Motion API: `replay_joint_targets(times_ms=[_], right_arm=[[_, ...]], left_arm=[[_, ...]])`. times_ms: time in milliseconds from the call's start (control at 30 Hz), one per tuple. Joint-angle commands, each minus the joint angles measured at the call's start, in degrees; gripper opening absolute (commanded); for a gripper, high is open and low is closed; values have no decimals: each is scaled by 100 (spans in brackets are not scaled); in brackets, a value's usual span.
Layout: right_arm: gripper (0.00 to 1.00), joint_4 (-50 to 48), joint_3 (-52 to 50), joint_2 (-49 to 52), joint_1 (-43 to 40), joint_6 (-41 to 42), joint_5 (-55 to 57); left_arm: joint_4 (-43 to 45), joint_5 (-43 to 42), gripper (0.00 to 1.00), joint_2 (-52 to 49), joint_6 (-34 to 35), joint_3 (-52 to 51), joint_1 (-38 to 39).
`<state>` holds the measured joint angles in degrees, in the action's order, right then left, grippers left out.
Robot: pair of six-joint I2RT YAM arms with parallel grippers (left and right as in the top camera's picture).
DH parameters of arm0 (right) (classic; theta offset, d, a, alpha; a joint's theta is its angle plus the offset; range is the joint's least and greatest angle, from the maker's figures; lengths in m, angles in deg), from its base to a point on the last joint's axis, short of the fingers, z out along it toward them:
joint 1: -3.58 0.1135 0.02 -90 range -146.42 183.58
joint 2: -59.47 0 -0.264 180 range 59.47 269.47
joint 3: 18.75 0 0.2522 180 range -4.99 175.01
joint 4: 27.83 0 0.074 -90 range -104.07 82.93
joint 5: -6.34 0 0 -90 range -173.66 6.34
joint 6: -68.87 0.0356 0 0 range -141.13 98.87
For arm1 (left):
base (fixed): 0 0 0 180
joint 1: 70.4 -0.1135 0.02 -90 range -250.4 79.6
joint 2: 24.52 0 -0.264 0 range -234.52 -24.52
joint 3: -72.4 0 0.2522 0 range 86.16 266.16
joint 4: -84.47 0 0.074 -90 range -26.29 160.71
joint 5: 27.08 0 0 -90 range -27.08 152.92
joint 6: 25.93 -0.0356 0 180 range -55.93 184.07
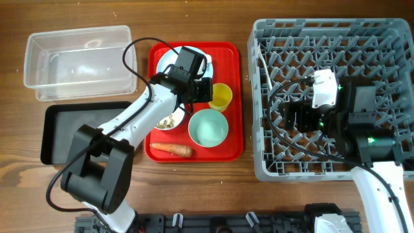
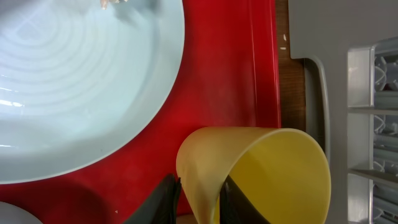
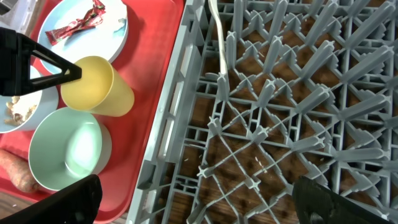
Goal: Sort waste into correct bins and load items into the dishwasher rack
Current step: 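Move left gripper to the yellow cup and grasp it, then lift yellow cup and hand it to the right gripper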
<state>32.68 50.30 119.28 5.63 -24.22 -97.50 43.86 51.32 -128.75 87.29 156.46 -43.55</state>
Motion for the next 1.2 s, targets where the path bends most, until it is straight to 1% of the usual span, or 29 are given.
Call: replay_joint_targets(times_ms=[0, 67, 233, 267, 300, 400, 467, 500, 533, 600, 633, 667, 700, 733, 767, 800, 833, 867, 900, 1000, 1167], right_arm=[[100, 9, 94, 24, -20, 31, 59], [100, 9, 94, 24, -20, 31, 59], [100, 33, 94, 24, -20, 31, 59], [100, 33, 94, 24, -20, 31, 59], [100, 31, 94, 24, -20, 31, 59], [100, 31, 94, 24, -20, 31, 63], [100, 28, 94, 24, -20, 42, 94], [100, 26, 94, 26, -20, 203, 317], [100, 15, 94, 26, -20, 444, 649], [100, -142, 94, 26, -20, 1126, 1370], [100, -323, 94, 37, -20, 1357, 1364], [100, -557, 94, 59, -20, 1375, 1023], [100, -723, 94, 79, -20, 1325, 654], [100, -1019, 94, 131, -20, 1073, -210], [100, -1248, 94, 179, -20, 785, -1014], [100, -1572, 94, 278, -20, 420, -2258], [100, -1794, 94, 367, -20, 190, -3150], [100, -2026, 94, 463, -20, -17, -3952], [100, -2269, 94, 568, -20, -61, -4474], [100, -2787, 94, 905, -20, -55, -5069], [100, -3163, 94, 1281, -20, -61, -5436]], left_arm=[[-35, 72, 23, -70, -20, 85, 7], [-33, 72, 23, -94, -15, 85, 42], [-33, 74, 16, -243, -22, 85, 247], [-35, 74, 7, -251, -22, 85, 284], [13, 74, 4, -247, -22, 87, 289], [105, 74, 4, -87, 105, 140, 157], [103, 42, 4, 153, 461, 236, -101], [120, -109, 4, 275, 627, 251, -247], [160, -439, 4, 398, 776, 251, -415], [319, -1635, 4, 636, 955, 251, -887], [455, -2500, 4, 684, 1071, 251, -1158], [579, -3272, 4, 684, 1071, 251, -1360], [623, -3801, 4, 682, 1071, 251, -1502], [632, -4238, 4, 682, 1069, 251, -1650], [634, -4551, 4, 682, 1071, 251, -1749], [634, -4848, 4, 682, 1071, 251, -1843], [636, -5147, 4, 682, 1069, 251, -1908], [658, -5322, 4, 682, 1069, 251, -1917], [702, -5543, 4, 682, 1069, 251, -1908], [925, -6144, 4, 682, 1071, 251, -1784], [1038, -6376, 4, 682, 1075, 251, -1478]])
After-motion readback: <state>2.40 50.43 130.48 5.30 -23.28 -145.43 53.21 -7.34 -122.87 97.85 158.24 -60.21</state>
